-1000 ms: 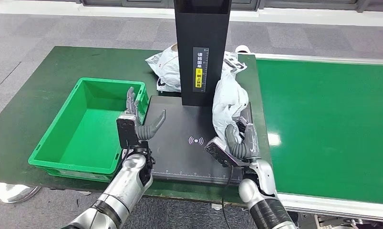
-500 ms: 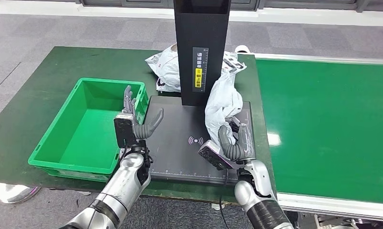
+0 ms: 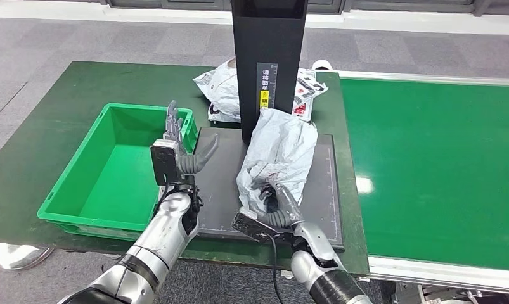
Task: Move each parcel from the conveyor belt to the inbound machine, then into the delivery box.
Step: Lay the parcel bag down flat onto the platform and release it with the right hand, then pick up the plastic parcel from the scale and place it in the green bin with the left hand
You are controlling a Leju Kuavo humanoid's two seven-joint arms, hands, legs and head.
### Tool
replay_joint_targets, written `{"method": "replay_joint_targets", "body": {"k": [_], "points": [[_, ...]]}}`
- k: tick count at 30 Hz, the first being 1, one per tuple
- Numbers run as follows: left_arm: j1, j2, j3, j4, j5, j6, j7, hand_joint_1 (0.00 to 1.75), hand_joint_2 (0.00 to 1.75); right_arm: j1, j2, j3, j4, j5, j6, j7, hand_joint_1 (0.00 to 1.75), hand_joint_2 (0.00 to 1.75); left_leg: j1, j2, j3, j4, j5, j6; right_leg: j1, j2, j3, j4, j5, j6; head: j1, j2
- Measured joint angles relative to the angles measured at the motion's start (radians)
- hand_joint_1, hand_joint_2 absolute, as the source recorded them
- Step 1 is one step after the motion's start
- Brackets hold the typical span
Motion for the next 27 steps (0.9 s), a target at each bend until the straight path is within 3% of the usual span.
{"method": "replay_joint_targets", "body": {"k": [3,6,9,12,15,19,23,27], "points": [[0.0,0.001,-0.017,-0.005,-0.023,0.012,0.0,0.0,1.75,0.0,-0.024,-0.026,-0.034,-0.079,0.037,-0.013,0.0,1.75,0.0,0.0,0.0,0.0,0.0,0.0,0.0,0.0,0.0,0.0,0.0,0.0,0.0,0.0],[-0.001,0.001,-0.032,-0.005,-0.028,0.012,0.0,0.0,1.75,0.0,-0.045,-0.045,-0.047,-0.066,0.118,0.007,0.0,1.75,-0.001,0.0,0.0,0.0,-0.001,0.001,-0.001,0.001,0.0,0.0,0.0,0.0,0.0,0.0],[-0.001,0.001,-0.046,-0.004,-0.023,0.012,0.0,0.0,1.75,-0.002,-0.055,-0.047,-0.033,-0.031,0.133,-0.018,0.0,1.75,-0.001,0.001,0.0,0.0,-0.001,0.001,0.0,0.001,0.0,0.0,0.0,0.0,0.0,0.0],[-0.002,0.002,-0.063,-0.002,-0.044,0.017,0.001,0.0,1.75,-0.009,-0.056,-0.051,-0.018,-0.031,0.059,-0.102,0.0,1.75,-0.001,0.001,0.0,0.0,0.0,0.0,0.0,0.001,0.0,0.0,0.0,0.0,0.0,0.0],[-0.013,0.003,-0.093,0.017,-0.115,0.006,0.023,0.0,1.75,-0.016,-0.055,-0.074,-0.032,-0.067,-0.09,-0.198,0.0,1.75,-0.001,0.0,0.0,0.0,0.0,0.0,0.0,0.0,0.0,0.0,0.0,0.0,0.0,0.0],[-0.045,-0.003,-0.174,0.106,-0.257,-0.04,0.108,0.0,1.75,-0.003,-0.055,-0.15,-0.093,-0.224,-0.291,-0.355,0.0,1.75,-0.001,0.0,0.0,0.0,0.0,0.0,-0.001,0.0,0.0,0.0,0.0,0.0,0.0,0.0],[-0.059,-0.022,-0.251,0.215,-0.331,-0.083,0.159,0.0,1.75,0.011,-0.055,-0.251,-0.124,-0.357,-0.336,-0.463,0.0,1.75,-0.002,0.001,0.0,0.0,-0.001,0.001,-0.002,0.001,0.0,0.0,0.001,0.001,0.0,0.0],[-0.063,-0.032,-0.287,0.276,-0.339,-0.091,0.165,0.0,1.75,0.021,-0.055,-0.306,-0.133,-0.378,-0.338,-0.482,0.0,1.75,-0.002,0.001,0.0,0.0,-0.001,0.001,-0.002,0.002,0.0,0.0,0.001,0.001,0.0,0.0]]}}
